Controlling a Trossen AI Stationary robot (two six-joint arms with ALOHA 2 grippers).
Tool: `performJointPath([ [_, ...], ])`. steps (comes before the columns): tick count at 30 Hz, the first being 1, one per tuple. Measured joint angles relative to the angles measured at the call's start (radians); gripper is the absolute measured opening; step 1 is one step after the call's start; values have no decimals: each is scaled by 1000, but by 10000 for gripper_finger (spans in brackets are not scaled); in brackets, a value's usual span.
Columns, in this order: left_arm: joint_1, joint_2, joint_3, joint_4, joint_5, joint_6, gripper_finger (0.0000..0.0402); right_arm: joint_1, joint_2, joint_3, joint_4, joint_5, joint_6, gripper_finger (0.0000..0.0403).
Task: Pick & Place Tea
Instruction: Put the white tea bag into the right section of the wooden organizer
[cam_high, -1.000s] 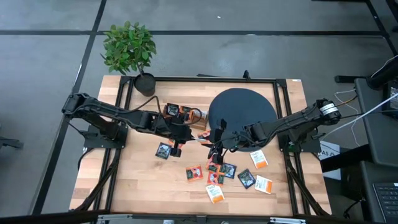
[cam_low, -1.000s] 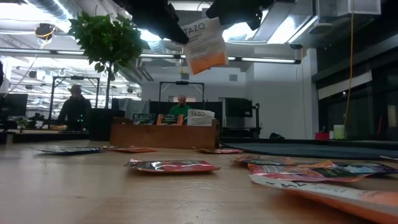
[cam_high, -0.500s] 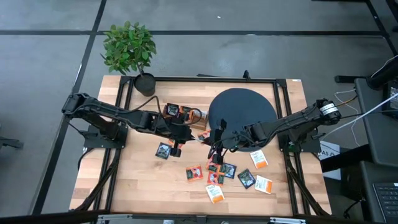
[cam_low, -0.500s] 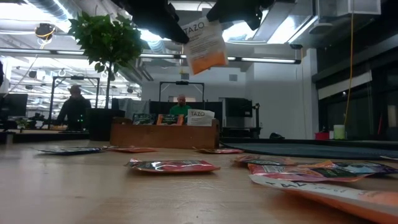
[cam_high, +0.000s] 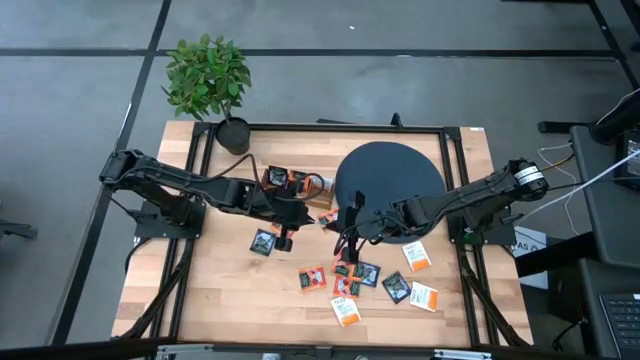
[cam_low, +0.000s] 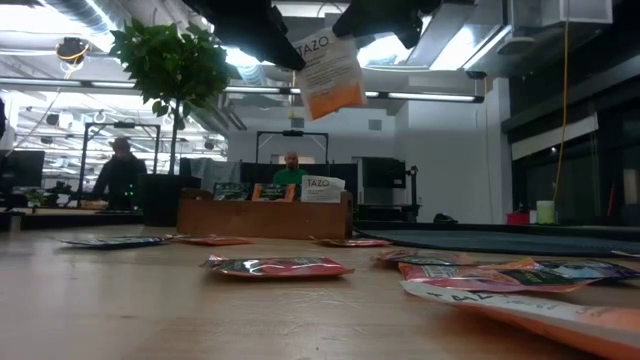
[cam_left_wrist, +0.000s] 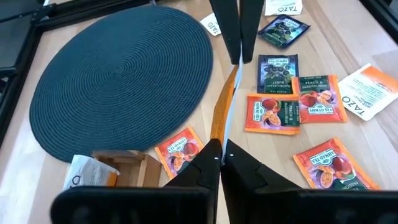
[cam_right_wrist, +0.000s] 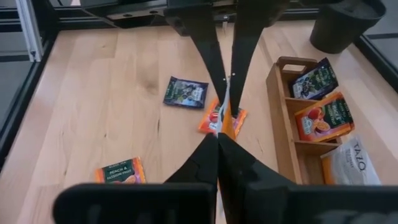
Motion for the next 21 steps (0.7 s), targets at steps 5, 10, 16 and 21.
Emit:
performJointPath([
  [5, 0, 0, 0, 6, 0, -4, 45, 0, 0, 0, 0, 16, 0, 4],
  [10, -9, -14, 0, -13, 0, -4, 92, 0, 0, 0, -3, 16, 0, 3],
  [16, -37, -85, 0, -95, 0, 3, 131, -7, -1, 1, -19, 17, -3, 3],
  [21, -48, -177, -1, -208, 1, 17, 131, -39, -1, 1, -31, 18, -32, 3],
])
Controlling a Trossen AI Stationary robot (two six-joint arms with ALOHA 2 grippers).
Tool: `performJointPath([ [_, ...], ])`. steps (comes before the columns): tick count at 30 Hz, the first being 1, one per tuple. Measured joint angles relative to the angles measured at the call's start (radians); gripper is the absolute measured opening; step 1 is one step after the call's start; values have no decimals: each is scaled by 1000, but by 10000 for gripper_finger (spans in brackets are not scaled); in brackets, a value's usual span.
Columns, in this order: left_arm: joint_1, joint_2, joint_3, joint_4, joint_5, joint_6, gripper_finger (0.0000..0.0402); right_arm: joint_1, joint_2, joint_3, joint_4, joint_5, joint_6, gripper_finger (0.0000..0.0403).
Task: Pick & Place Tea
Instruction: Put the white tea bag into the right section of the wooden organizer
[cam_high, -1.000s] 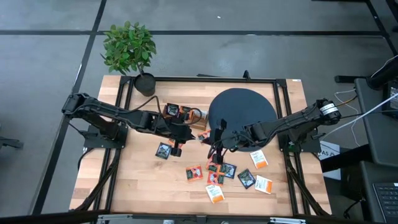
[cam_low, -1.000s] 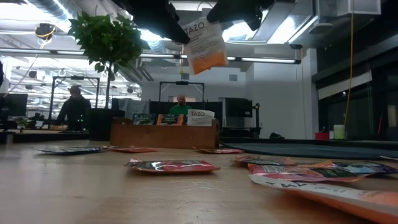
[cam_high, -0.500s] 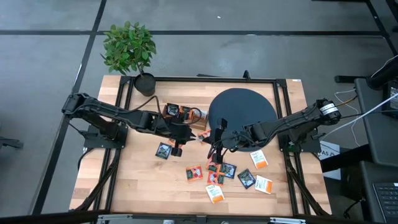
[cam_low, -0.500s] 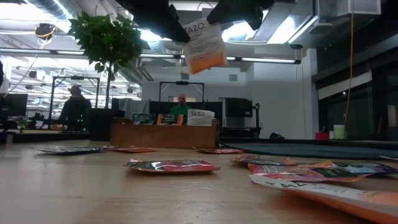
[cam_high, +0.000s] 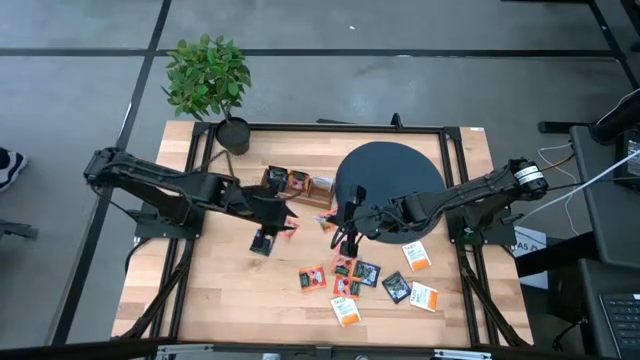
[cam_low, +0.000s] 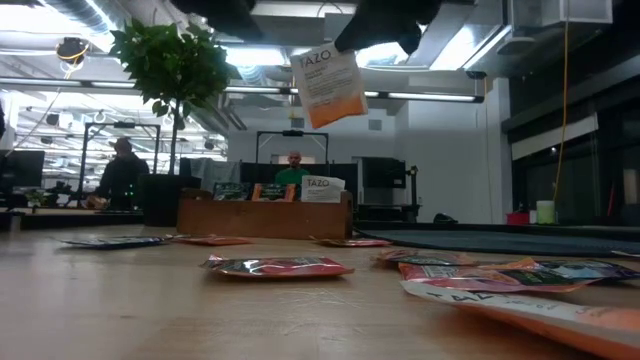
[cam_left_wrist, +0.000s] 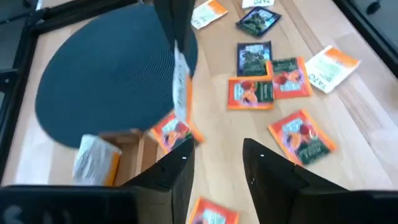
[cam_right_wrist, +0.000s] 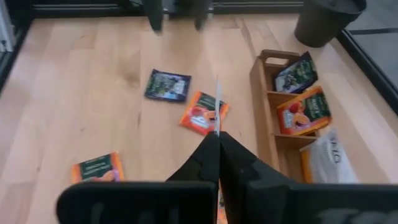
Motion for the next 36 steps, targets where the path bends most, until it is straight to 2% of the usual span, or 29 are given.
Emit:
performJointPath([
  [4, 4, -79, -31, -18, -1, -5, 103, -46, -1, -7, 6, 0, -40, 3],
  [8, 11, -164, -122, -11, 2, -79, 59, -100, -1, -67, 40, -2, -36, 3],
  [14, 11, -268, -265, 89, 0, -105, 5, -169, -1, -120, 160, -40, -90, 3],
  [18, 11, -316, -346, 157, 21, -105, 4, -207, -1, -121, 184, -82, -133, 3],
  [27, 13, -350, -502, 337, 56, -113, 5, -258, 11, -122, 202, -85, -159, 3],
  [36, 13, -350, -532, 381, 57, -141, 4, -307, 16, -250, 411, -139, -186, 3],
])
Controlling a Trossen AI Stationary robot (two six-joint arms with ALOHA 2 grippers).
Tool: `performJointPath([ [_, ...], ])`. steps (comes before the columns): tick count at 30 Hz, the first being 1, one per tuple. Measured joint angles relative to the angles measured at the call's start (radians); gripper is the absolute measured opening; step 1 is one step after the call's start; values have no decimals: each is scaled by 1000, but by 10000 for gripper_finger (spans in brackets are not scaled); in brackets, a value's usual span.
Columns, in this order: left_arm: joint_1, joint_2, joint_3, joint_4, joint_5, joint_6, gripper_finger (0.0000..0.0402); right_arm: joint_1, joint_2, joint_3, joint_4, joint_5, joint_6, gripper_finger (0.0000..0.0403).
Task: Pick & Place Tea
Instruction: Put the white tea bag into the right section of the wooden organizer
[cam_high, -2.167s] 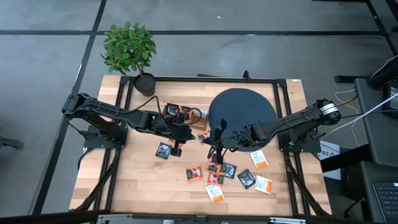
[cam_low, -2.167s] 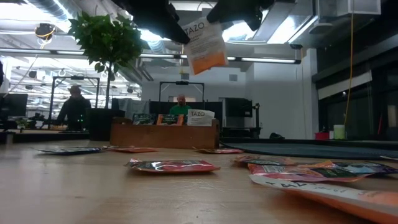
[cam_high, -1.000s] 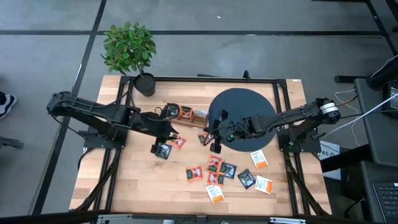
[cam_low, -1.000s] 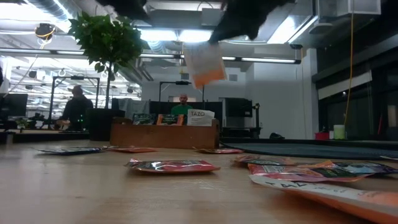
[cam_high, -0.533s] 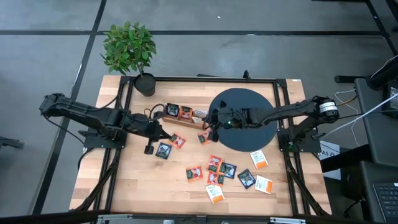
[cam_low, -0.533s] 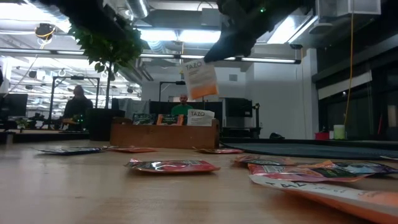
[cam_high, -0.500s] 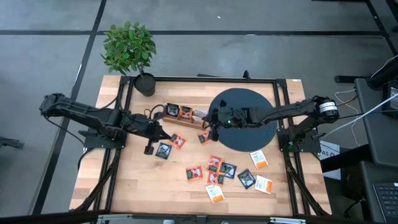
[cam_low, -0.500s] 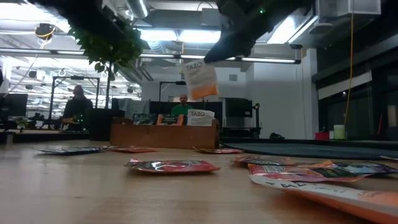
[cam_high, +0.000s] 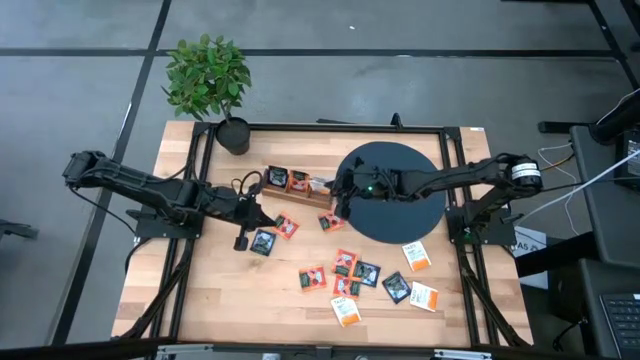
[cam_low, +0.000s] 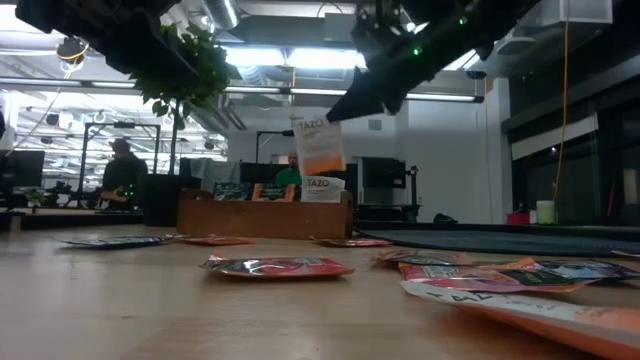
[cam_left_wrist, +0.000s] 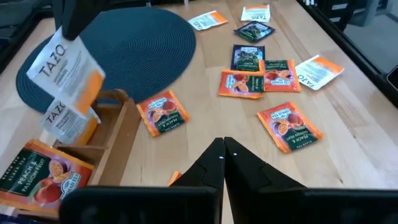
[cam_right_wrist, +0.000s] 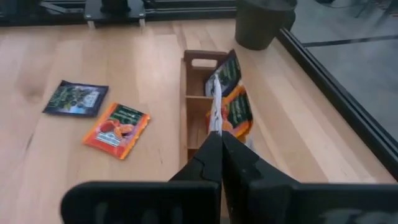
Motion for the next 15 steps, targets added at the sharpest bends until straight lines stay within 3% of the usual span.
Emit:
performJointPath([
  [15, 0, 0, 0, 30, -5, 8, 6, -72, -1, -149, 222, -87, 0, 3],
])
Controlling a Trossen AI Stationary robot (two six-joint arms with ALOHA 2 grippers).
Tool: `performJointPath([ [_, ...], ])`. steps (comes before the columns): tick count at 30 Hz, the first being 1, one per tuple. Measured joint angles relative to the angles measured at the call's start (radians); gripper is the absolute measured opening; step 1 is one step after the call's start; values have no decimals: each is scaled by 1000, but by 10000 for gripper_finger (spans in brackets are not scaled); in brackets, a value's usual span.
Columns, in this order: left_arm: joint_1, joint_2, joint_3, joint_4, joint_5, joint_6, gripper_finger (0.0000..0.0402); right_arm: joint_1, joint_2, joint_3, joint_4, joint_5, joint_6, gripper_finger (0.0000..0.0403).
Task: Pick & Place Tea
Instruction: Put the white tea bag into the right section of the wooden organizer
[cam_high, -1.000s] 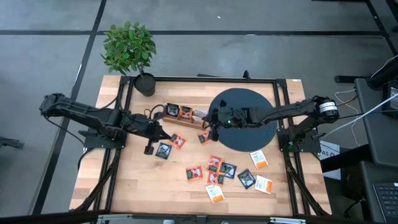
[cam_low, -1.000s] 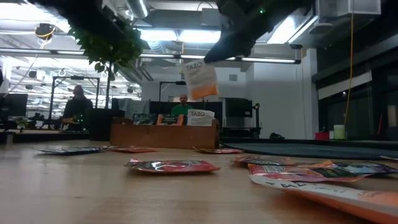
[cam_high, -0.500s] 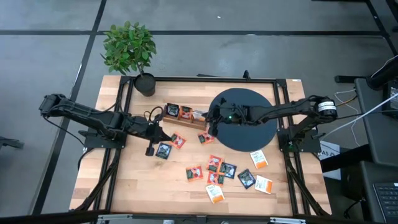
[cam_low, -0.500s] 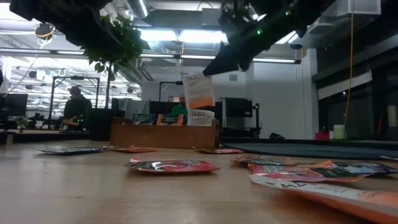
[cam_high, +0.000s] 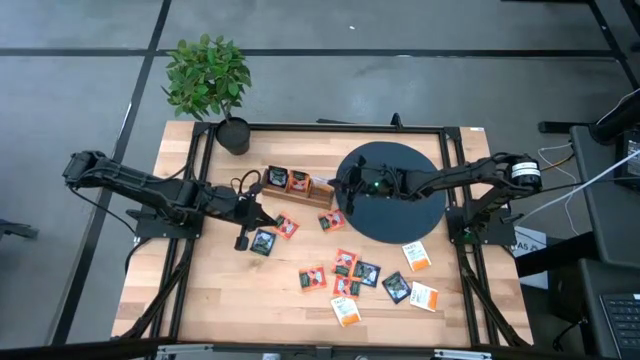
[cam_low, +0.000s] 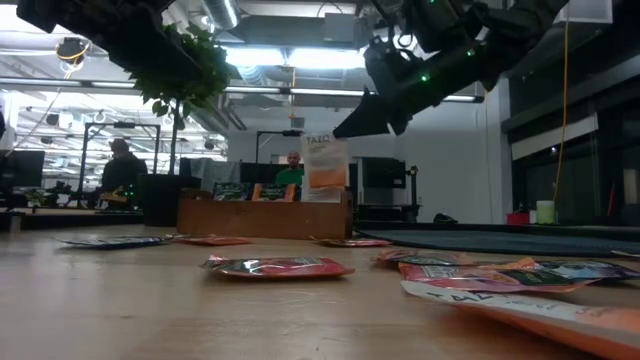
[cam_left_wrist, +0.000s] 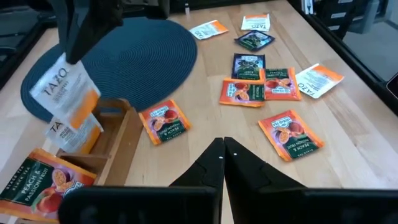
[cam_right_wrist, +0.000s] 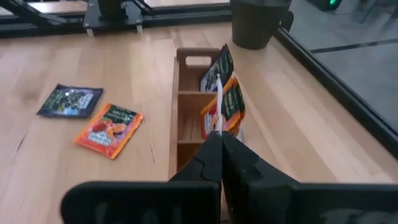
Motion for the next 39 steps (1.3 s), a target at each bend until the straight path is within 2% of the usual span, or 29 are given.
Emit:
performJointPath([
  [12, 0, 0, 0, 21, -1, 19, 6, -5, 0, -4, 8, -10, 6, 3],
  [20, 0, 0, 0, 21, -1, 19, 5, -15, 75, -3, 77, -10, 5, 3],
  [32, 0, 0, 0, 21, -1, 37, 2, -22, 80, -3, 75, -9, 4, 3],
  [39, 0, 0, 0, 21, 0, 37, 6, -22, 129, -3, 96, -8, 2, 3],
])
